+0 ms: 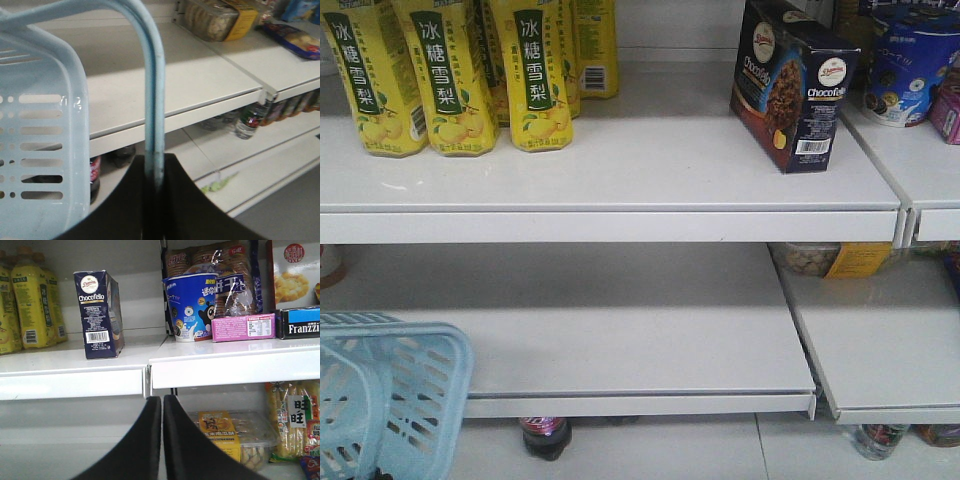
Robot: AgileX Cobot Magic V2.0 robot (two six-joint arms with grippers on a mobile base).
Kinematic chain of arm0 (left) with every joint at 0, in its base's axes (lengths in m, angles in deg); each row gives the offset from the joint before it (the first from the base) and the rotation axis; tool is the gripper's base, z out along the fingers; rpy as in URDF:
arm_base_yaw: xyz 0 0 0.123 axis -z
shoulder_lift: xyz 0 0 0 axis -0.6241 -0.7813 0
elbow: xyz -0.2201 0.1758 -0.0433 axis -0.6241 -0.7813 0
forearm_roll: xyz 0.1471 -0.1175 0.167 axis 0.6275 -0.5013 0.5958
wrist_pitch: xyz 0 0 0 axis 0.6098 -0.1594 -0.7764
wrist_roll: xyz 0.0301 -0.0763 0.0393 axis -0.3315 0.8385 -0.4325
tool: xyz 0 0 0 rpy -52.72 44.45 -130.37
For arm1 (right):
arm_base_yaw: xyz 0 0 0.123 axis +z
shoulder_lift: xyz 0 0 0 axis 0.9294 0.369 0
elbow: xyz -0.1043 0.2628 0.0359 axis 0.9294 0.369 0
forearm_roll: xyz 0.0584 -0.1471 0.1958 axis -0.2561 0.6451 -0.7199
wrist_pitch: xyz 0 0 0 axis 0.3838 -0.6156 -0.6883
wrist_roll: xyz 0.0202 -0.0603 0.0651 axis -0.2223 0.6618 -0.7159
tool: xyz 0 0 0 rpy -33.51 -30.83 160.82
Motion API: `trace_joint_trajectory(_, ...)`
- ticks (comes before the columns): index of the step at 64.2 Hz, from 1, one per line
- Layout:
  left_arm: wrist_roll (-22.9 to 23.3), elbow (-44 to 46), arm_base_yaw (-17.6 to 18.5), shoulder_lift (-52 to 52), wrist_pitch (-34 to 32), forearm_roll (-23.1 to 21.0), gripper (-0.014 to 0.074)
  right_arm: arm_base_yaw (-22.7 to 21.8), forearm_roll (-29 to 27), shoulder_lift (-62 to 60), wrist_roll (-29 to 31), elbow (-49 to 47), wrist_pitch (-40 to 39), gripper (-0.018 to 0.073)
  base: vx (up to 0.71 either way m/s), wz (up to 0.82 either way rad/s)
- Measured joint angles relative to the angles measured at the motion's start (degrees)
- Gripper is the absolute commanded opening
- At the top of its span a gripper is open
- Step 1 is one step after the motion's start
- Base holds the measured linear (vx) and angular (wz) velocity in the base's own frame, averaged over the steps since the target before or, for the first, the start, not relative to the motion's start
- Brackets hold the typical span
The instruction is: Left arm holds basket, right arm returns cookies
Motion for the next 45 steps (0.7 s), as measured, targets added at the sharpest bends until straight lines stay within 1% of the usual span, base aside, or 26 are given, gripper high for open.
trace_joint_trajectory(9,0.6,-1.6,-6.3,5.8,1.5,3.4,-0.0006,0.0,0.0,0.0,0.0,0.0,-0.1,-0.0008,0.0,0.0)
trace_joint_trajectory(14,0.6,-1.6,-9.2,8.5,1.9,5.4,-0.0006,0.0,0.0,0.0,0.0,0.0,-0.1,-0.0008,0.0,0.0)
trace_joint_trajectory(22,0.6,-1.6,-13.9,11.3,2.7,7.4,-0.0006,0.0,0.0,0.0,0.0,0.0,-0.1,-0.0008,0.0,0.0)
trace_joint_trajectory(33,0.6,-1.6,-20.4,14.5,3.1,7.9,-0.0006,0.0,0.0,0.0,0.0,0.0,-0.1,-0.0008,0.0,0.0)
trace_joint_trajectory(45,0.6,-1.6,-26.1,15.1,3.2,8.1,-0.0006,0.0,-0.1,0.0,0.0,0.0,-0.1,-0.0008,0.0,0.0)
